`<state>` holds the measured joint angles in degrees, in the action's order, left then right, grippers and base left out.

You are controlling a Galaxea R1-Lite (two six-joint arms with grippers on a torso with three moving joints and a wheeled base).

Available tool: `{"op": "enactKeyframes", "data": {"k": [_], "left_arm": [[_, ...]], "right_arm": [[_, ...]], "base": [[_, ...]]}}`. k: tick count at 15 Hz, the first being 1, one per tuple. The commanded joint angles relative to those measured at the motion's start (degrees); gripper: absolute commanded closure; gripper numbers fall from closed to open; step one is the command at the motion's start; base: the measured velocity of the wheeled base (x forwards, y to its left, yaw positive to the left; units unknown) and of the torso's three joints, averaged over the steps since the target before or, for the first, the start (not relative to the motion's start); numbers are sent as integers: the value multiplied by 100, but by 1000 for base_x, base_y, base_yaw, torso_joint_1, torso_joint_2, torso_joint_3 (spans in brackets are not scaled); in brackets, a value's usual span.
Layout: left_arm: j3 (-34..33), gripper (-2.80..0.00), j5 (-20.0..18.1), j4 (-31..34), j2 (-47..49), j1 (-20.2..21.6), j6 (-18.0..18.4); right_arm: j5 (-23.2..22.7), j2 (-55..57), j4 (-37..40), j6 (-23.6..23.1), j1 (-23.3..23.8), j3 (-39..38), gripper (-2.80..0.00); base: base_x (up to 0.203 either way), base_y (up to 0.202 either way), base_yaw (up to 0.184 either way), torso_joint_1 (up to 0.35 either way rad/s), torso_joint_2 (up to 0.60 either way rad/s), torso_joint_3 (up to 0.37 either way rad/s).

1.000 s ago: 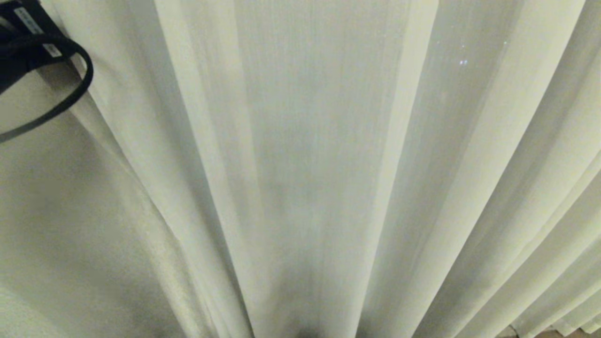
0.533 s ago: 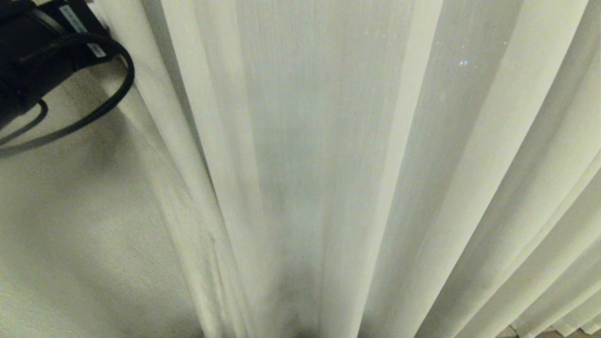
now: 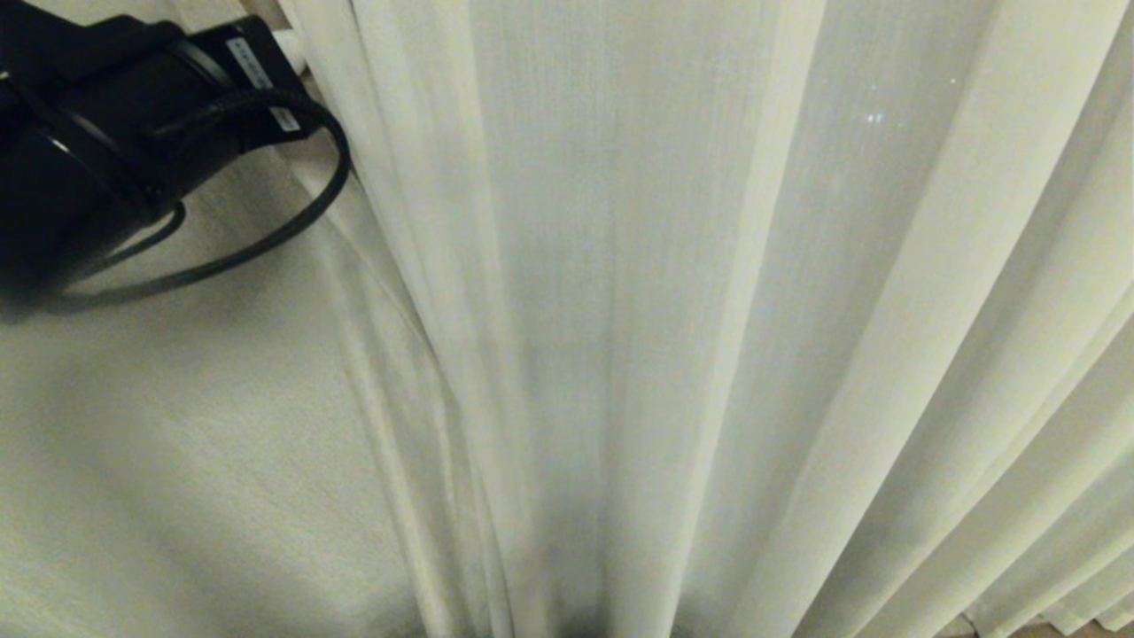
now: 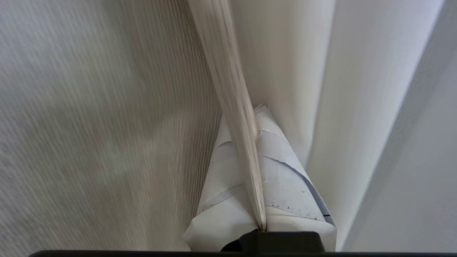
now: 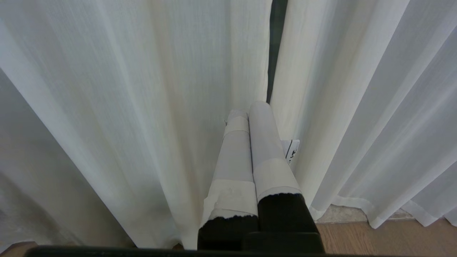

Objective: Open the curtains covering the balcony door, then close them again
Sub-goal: Close the outer curtains on both sides

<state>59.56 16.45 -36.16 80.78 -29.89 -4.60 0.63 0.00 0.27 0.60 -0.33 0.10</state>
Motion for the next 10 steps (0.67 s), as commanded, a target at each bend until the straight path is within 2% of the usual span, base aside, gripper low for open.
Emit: {"op": "enactKeyframes", "data": {"k": [1, 10], "left_arm": [[11, 0, 16, -32, 144, -116, -6], [108, 0, 17, -73, 368, -516, -120]], "right_arm": [[7, 9, 0, 2, -2, -1, 0], [-2, 9, 0, 2, -2, -1, 0]], "base": [[0, 0, 0, 0, 0, 0], [0, 0, 0, 0, 0, 0]]}}
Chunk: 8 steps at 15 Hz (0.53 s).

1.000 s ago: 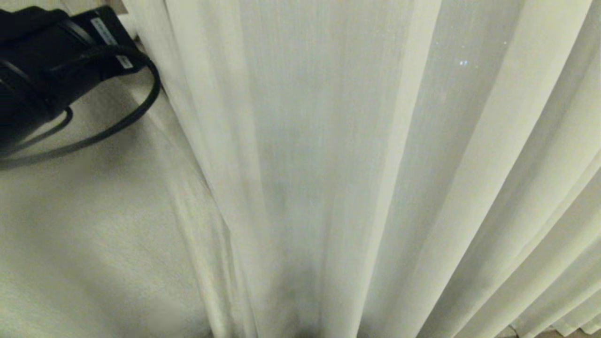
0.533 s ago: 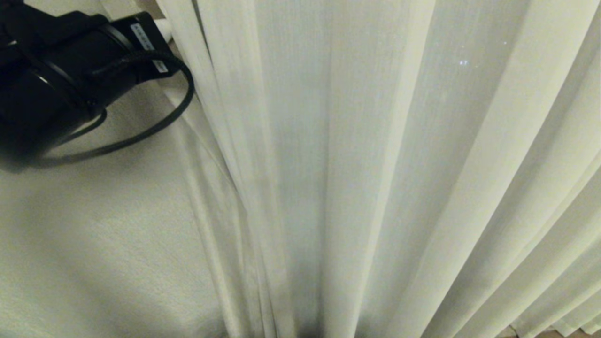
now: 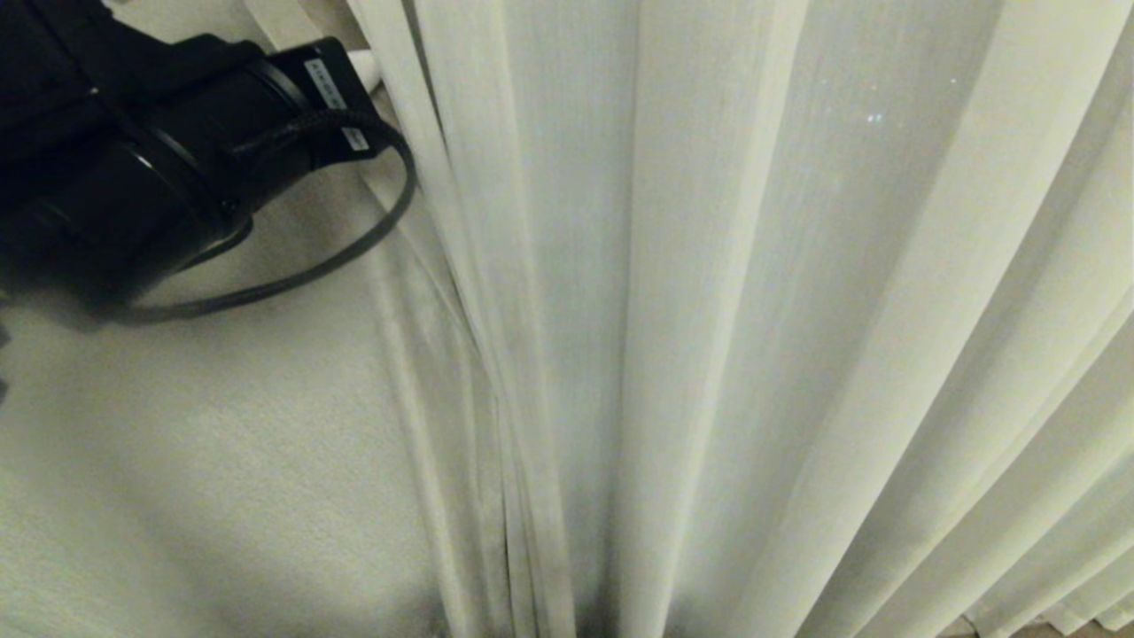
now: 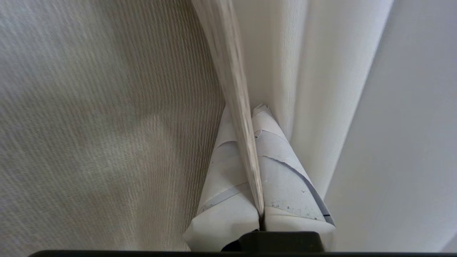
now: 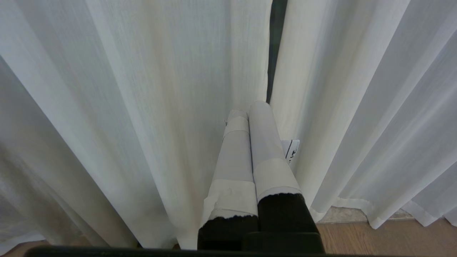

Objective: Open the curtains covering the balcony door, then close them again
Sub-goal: Close the outer curtains on both sides

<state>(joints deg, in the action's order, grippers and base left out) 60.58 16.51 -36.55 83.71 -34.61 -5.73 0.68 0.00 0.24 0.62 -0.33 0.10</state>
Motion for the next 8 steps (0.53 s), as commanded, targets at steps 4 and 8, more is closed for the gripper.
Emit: {"op": "enactKeyframes", "data": {"k": [4, 8], "left_arm": [[57, 0, 19, -244, 222, -157, -13], [77, 0, 19, -247, 289, -287, -12]], "right_arm": [[1, 9, 2, -1, -2, -1, 0], [-7, 9, 2, -1, -2, -1, 0]], "base": [[0, 0, 0, 0, 0, 0], [0, 0, 0, 0, 0, 0]]}}
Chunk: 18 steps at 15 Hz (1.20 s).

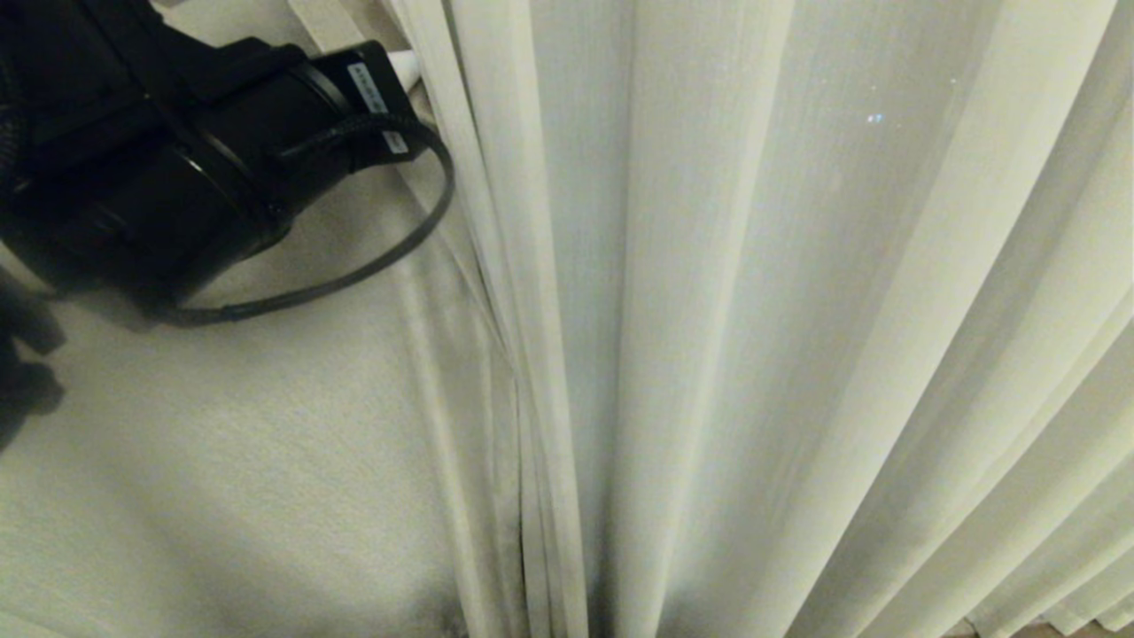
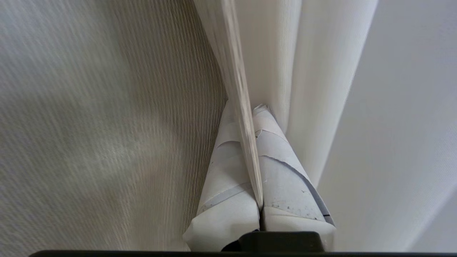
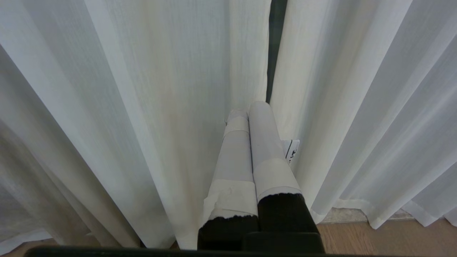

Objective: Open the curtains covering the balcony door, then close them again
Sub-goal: Close the outer curtains on both sides

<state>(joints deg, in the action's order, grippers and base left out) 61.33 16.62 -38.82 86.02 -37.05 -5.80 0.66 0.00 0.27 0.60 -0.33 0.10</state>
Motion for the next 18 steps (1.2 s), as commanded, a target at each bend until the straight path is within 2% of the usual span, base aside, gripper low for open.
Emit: {"op": "enactKeyframes", "data": {"k": [1, 18], "left_arm": [[2, 0, 23, -20, 71, -94, -8], [234, 0, 52, -113, 456, -704, -35]], "right_arm": [[4, 9, 0, 2, -2, -1, 0], [4, 9, 0, 2, -2, -1, 0]], "base": [[0, 0, 0, 0, 0, 0], [0, 0, 0, 0, 0, 0]]}}
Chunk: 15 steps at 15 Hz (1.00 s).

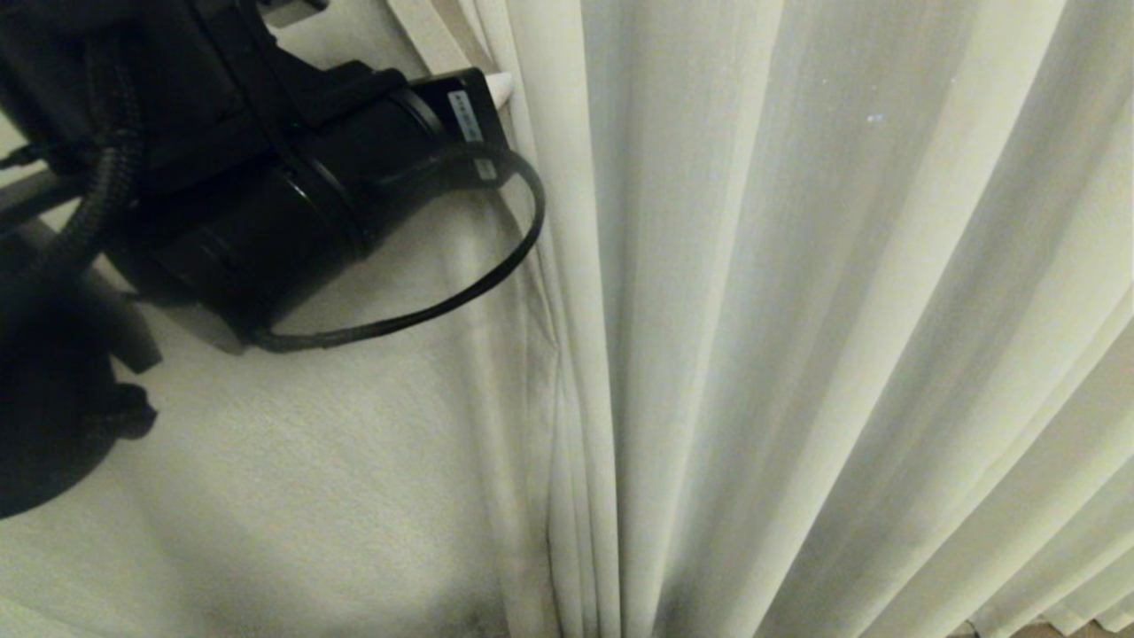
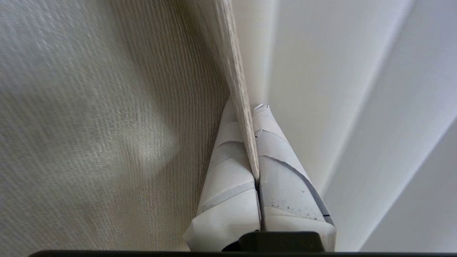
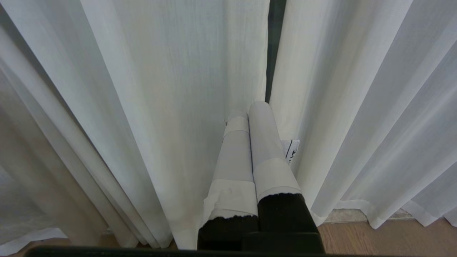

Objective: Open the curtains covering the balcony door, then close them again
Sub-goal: Close the outer curtains on both sides

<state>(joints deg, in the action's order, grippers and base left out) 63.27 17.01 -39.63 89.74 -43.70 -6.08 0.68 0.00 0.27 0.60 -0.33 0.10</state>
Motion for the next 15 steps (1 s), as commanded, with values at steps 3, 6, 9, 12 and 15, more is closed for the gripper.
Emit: {"op": "enactKeyframes", "data": {"k": [3, 6, 9, 12, 15], "left_arm": [[133, 0, 13, -36, 222, -121, -15], [176, 0, 17, -173, 359, -218, -16], [238, 0, 84, -293, 495, -305, -16], [300, 0, 84, -308, 580, -381, -19], [300, 0, 84, -308, 606, -393, -83]], "right_arm": [[2, 9, 0, 2, -2, -1, 0], [2, 9, 0, 2, -2, -1, 0], [2, 9, 0, 2, -2, -1, 0], [-7, 9, 0, 2, -2, -1, 0], [2, 9, 0, 2, -2, -1, 0]], "base": [[0, 0, 0, 0, 0, 0], [0, 0, 0, 0, 0, 0], [0, 0, 0, 0, 0, 0], [0, 0, 0, 0, 0, 0], [0, 0, 0, 0, 0, 0]]}}
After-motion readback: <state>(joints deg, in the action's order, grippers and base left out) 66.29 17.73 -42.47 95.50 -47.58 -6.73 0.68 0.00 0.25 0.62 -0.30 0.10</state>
